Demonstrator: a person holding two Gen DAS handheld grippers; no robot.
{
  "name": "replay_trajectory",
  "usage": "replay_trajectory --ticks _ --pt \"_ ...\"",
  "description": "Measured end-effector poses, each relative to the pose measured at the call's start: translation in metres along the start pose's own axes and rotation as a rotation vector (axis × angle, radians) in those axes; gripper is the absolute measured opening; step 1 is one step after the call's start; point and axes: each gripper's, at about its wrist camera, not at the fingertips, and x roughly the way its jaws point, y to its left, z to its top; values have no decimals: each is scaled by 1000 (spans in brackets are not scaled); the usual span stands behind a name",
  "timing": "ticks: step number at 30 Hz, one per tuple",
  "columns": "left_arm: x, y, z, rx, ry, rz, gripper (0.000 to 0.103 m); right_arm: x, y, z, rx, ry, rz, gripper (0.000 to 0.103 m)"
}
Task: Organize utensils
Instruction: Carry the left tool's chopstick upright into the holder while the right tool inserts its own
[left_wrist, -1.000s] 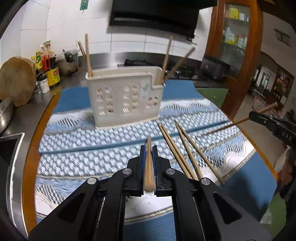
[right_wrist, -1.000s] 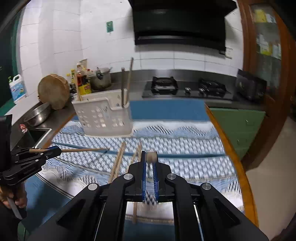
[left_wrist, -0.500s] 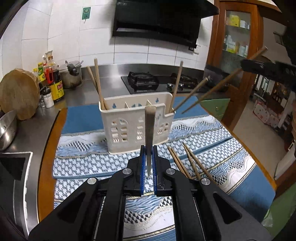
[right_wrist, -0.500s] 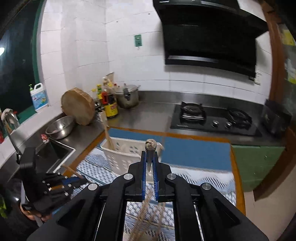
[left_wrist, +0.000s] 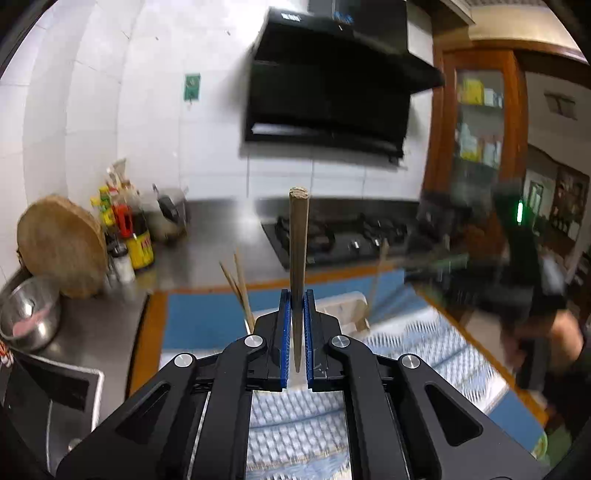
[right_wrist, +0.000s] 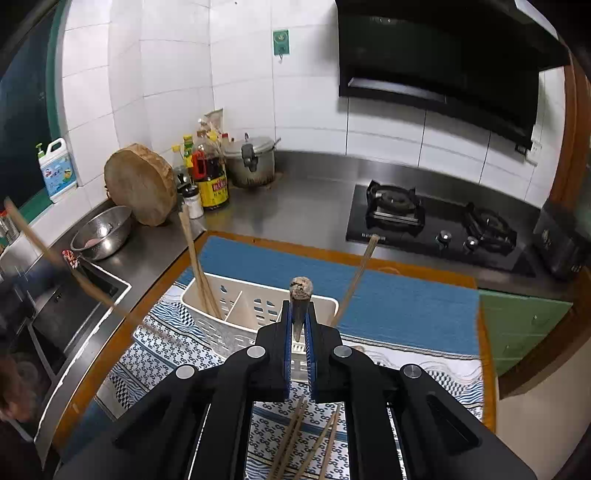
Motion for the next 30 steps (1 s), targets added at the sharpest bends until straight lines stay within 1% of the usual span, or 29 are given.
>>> replay_trajectory --ticks 3,5,8,10,16,23,27,28,30 --pt "6 4 16 -12 -22 -1 5 13 2 -2 -4 20 -3 7" --pt "16 7 24 -20 -27 14 5 20 3 -4 -7 30 1 7" --pt "35 12 27 -40 -2 19 5 26 5 -8 -21 41 1 7" --pt "51 15 23 -48 25 39 5 29 4 -9 -22 45 5 7" --pt "84 30 5 -94 85 48 5 37 3 -12 -22 55 12 7" --pt "106 34 -8 -97 145 46 6 44 1 -15 -17 67 16 7" --pt "116 36 -13 -107 175 40 6 43 1 -14 -17 59 18 7" --pt "118 36 -14 -107 181 40 6 41 1 -14 -16 55 18 8" --pt "121 37 -16 -115 189 42 6 39 0 -13 -14 46 17 14"
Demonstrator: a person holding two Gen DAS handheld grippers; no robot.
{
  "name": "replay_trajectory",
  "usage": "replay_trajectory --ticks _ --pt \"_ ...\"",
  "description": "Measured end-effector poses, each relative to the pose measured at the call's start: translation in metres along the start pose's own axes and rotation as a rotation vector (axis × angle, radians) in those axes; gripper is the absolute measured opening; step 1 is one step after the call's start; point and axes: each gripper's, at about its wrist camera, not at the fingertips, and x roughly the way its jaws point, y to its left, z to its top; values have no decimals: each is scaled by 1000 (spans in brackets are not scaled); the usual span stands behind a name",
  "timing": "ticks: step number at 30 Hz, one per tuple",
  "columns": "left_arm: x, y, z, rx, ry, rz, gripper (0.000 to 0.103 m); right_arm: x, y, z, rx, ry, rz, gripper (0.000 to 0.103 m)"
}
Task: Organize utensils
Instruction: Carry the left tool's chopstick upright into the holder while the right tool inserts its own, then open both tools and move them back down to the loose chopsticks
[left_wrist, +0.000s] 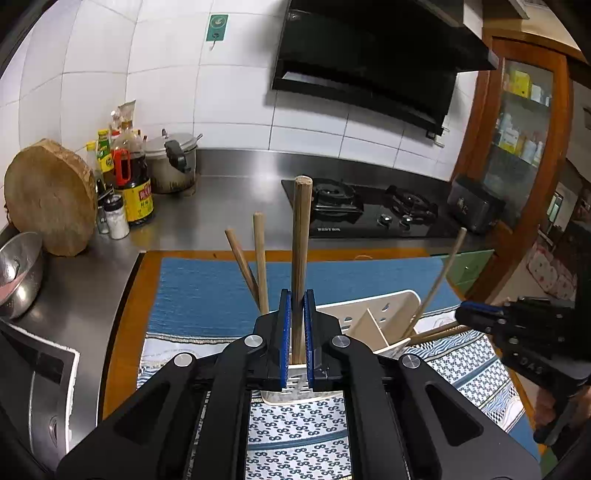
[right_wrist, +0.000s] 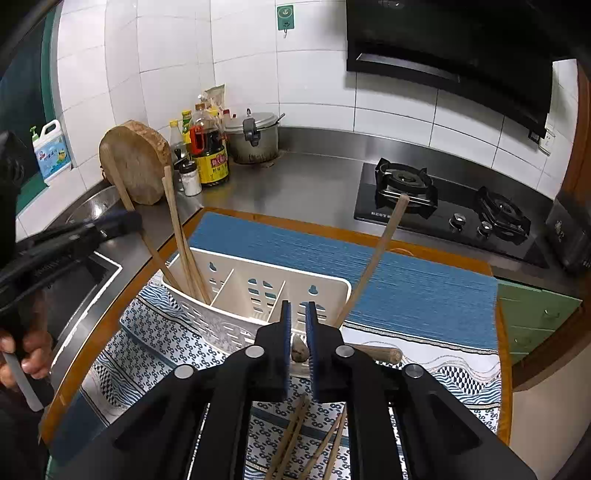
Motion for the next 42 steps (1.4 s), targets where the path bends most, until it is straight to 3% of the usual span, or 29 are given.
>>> replay_trajectory --ticks 6,8,12,17,30,42 --pt "-3 -1 1 -11 -3 -15 9 -19 -4 -3 -5 -41 -10 26" --pt "-5 -1 2 -11 -5 -12 15 -28 -5 -9 -5 -54 -7 28" --pt "-16 -4 -1 -11 -19 -16 17 -48 -7 -30 -1 -73 0 29" --pt "-39 -8 -16 -7 -44 -24 28 -63 -8 -67 -6 -62 -13 30" --pt "-84 -23 -98 -5 -32 -49 34 -67 -9 -190 47 24 -54 30" --pt "-91 -36 -175 18 36 -36 34 -18 -9 -241 99 135 -53 16"
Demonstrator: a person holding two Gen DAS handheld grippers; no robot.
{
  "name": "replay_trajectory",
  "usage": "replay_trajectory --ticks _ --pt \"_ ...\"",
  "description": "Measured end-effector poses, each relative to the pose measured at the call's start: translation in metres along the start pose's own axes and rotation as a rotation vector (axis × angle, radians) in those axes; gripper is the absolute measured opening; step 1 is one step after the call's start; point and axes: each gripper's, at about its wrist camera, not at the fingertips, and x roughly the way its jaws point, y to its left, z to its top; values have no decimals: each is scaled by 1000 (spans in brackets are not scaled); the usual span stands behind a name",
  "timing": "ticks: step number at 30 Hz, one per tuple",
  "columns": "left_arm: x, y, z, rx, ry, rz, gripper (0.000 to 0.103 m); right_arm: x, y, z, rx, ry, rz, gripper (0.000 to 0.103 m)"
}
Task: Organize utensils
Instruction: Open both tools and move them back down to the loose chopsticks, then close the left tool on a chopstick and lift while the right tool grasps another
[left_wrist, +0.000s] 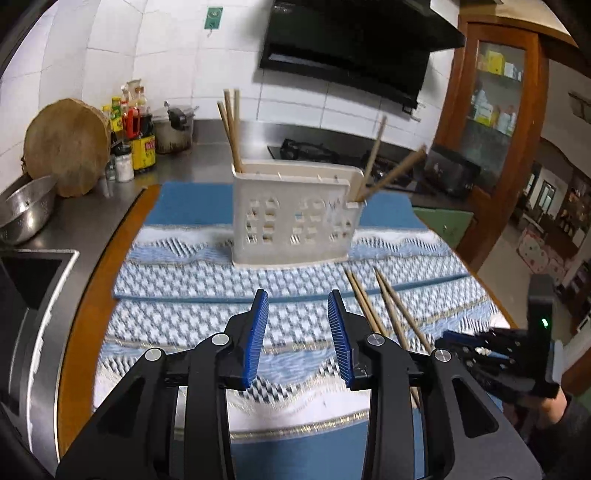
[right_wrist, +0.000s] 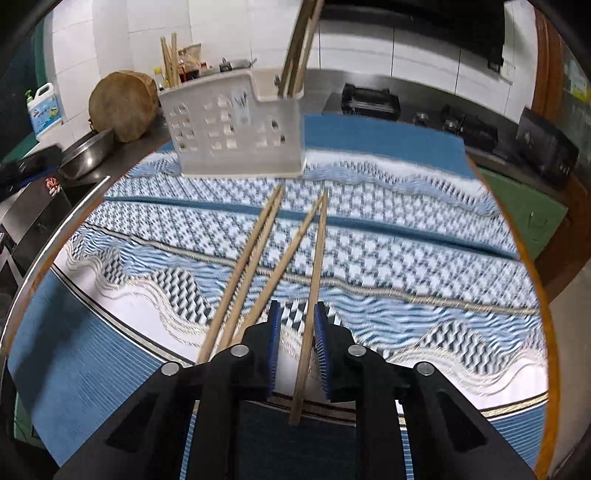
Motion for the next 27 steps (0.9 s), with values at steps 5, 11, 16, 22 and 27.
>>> replay_trajectory --ticks 5,11,16,22,27 --pt "12 -9 -22 -1 57 -17 34 12 -4 -10 9 33 -13 15" --pt "37 -34 -48 17 161 -63 34 16 -7 -17 5 34 -30 8" --pt "55 -60 -64 34 226 -117 33 13 -13 -20 20 25 -22 7" --pt "60 -93 -72 72 234 -188 32 5 -21 -26 50 15 0 7" --pt "74 -117 -71 123 228 -213 28 -3 -30 -31 64 9 11 7"
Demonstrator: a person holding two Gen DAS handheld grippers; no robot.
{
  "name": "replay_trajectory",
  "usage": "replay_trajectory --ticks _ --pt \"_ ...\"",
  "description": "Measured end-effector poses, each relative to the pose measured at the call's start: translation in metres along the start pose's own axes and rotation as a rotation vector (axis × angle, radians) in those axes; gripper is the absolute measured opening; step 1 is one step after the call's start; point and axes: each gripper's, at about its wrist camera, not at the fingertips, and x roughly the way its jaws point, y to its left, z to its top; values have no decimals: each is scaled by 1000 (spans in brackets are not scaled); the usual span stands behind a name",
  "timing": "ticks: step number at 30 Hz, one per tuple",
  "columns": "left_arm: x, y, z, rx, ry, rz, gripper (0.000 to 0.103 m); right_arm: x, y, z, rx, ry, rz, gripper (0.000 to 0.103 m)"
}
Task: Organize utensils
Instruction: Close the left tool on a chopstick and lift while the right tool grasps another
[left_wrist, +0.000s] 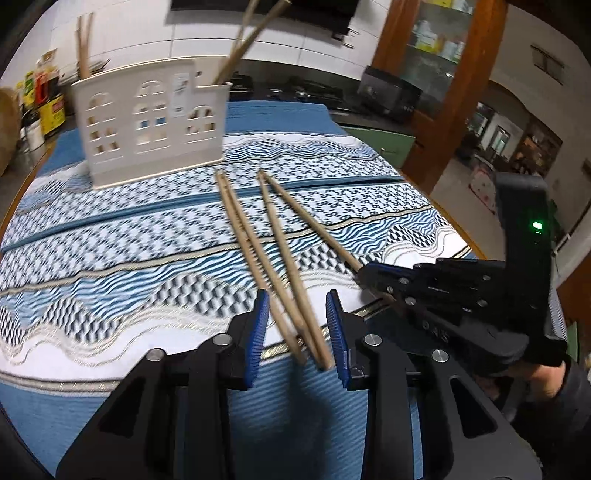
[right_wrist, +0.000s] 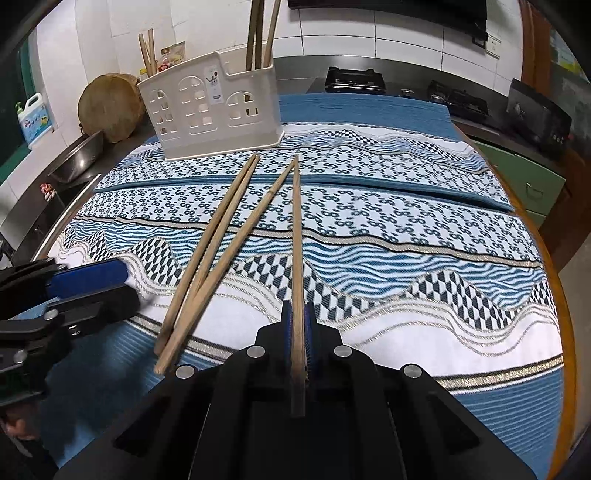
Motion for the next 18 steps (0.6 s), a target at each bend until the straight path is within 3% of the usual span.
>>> replay_trajectory --ticks 9,18 --pt "39 -6 5 -2 71 10 23 -4 -11 -7 16 -3 12 7" --pt "44 -11 10 14 63 15 16 -3 -12 -8 30 -7 26 7"
